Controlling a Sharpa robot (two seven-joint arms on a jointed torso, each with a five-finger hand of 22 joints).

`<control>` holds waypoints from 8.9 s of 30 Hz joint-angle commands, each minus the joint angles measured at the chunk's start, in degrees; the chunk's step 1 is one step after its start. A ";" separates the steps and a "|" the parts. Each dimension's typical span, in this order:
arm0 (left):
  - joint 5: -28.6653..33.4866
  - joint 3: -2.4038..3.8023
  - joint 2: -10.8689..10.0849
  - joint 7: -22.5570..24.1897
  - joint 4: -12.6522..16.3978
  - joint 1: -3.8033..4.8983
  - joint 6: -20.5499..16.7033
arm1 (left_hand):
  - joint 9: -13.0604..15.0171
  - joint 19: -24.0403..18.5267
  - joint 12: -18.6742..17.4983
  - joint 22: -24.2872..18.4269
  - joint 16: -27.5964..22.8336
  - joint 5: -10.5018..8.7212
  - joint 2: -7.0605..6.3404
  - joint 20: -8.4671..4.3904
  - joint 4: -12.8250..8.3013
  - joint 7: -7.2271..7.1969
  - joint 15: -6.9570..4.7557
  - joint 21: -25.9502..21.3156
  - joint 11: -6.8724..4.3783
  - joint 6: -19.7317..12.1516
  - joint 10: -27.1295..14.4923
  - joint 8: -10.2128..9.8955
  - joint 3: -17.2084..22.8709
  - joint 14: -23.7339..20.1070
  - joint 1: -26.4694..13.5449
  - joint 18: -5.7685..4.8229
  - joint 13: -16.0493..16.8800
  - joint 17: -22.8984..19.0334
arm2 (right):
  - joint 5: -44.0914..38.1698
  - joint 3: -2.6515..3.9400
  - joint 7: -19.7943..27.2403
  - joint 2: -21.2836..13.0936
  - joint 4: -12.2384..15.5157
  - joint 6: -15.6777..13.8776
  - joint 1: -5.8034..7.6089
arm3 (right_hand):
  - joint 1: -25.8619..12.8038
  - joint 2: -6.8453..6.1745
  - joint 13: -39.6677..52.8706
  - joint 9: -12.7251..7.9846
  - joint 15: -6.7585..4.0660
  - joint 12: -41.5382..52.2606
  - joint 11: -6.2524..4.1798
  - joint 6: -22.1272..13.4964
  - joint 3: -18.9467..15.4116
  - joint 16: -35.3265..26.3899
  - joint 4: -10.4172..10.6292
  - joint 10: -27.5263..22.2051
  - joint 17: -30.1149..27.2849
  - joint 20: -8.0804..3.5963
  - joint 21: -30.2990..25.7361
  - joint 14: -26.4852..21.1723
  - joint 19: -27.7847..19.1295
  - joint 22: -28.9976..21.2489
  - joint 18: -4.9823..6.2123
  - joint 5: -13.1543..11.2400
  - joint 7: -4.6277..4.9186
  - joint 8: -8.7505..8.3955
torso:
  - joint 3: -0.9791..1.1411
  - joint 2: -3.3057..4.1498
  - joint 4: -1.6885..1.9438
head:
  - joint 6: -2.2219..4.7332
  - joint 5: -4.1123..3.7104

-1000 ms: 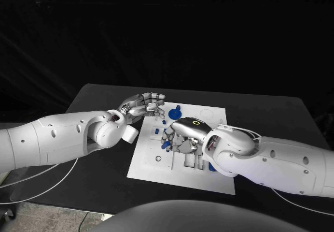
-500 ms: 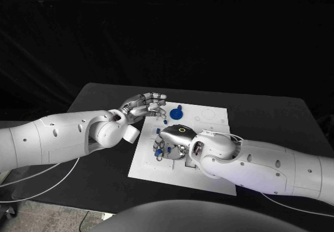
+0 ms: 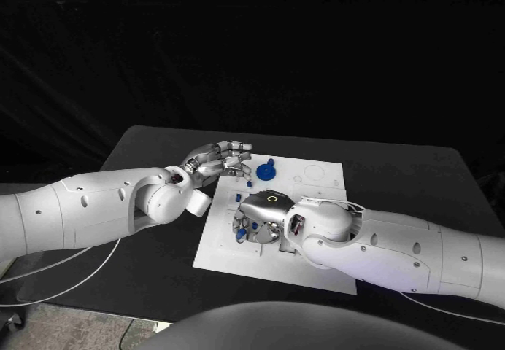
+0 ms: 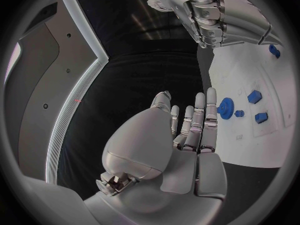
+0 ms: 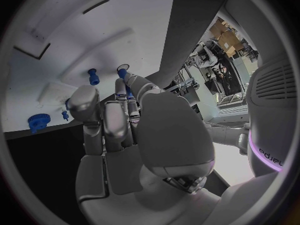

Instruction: Assemble the parts on the task board

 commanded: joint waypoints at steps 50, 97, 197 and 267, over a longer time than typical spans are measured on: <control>-0.18 0.04 1.01 -2.93 -1.08 -0.46 4.37 | -0.64 -0.67 0.44 0.41 0.68 0.54 1.08 -0.26 0.09 1.00 0.17 -0.42 0.44 1.52 0.20 -0.70 1.04 -0.32 0.23 -0.84 -0.63 -0.20 | 0.74 -0.06 -0.36 -0.73 0.41 1.55 -0.55 | -1.43 -0.64 -0.03 0.08 0.42 -2.43 0.33 -16.88 1.61 -1.31 0.41 0.15 -2.02 0.43 -3.27 -1.00 -1.26 5.84 -0.53 -0.32 -0.83 -6.96 | -0.01 0.02 0.08 | 0.01 -0.31; -0.23 0.04 0.75 -2.62 -0.30 -0.64 3.70 | -1.42 -0.95 0.51 1.51 1.30 2.26 0.34 -0.67 -0.78 1.31 0.01 -0.55 0.25 3.86 1.77 -2.07 2.66 -0.18 1.72 -1.10 -2.01 -0.60 | 14.86 1.57 -5.41 -21.38 10.29 3.46 6.68 | -5.36 -0.86 50.02 -1.61 -0.41 49.56 -2.27 -8.23 -4.22 -5.81 4.60 -0.07 -6.41 -0.46 -19.72 -3.59 -5.91 1.78 1.63 -5.16 -0.73 -1.43 | 0.02 0.03 0.10 | 0.01 -1.43; -15.96 0.02 0.87 -1.62 0.45 -0.94 3.16 | -1.43 0.53 -3.21 6.75 0.59 3.75 -2.28 -1.92 -1.21 1.05 -1.53 1.68 -1.06 8.27 11.35 -5.90 6.82 4.91 4.39 -0.72 -7.01 -2.90 | 21.55 0.88 -27.39 -25.63 12.76 22.57 6.03 | -30.96 14.74 82.67 38.31 -5.45 72.14 -6.82 0.88 -37.97 18.72 12.93 22.99 32.31 -4.78 19.87 7.20 3.81 9.75 -3.49 -3.59 -6.96 19.39 | 0.02 0.02 0.11 | 0.01 -4.40; -15.93 0.02 0.67 -3.15 0.26 -0.96 4.55 | -1.42 0.28 -3.73 7.45 0.43 3.89 -2.61 -2.01 -1.04 0.94 -1.45 1.82 -1.00 8.11 12.30 -6.49 7.72 5.22 4.48 -0.88 -7.44 -3.07 | 25.79 0.89 -26.70 -22.17 10.56 20.12 3.93 | -17.12 1.49 82.67 46.21 -4.88 72.14 -6.30 -9.02 -5.91 15.96 6.72 22.99 27.48 -4.63 10.72 6.28 2.81 7.93 -2.17 45.03 -5.81 17.54 | 0.04 0.04 0.03 | 0.01 -3.91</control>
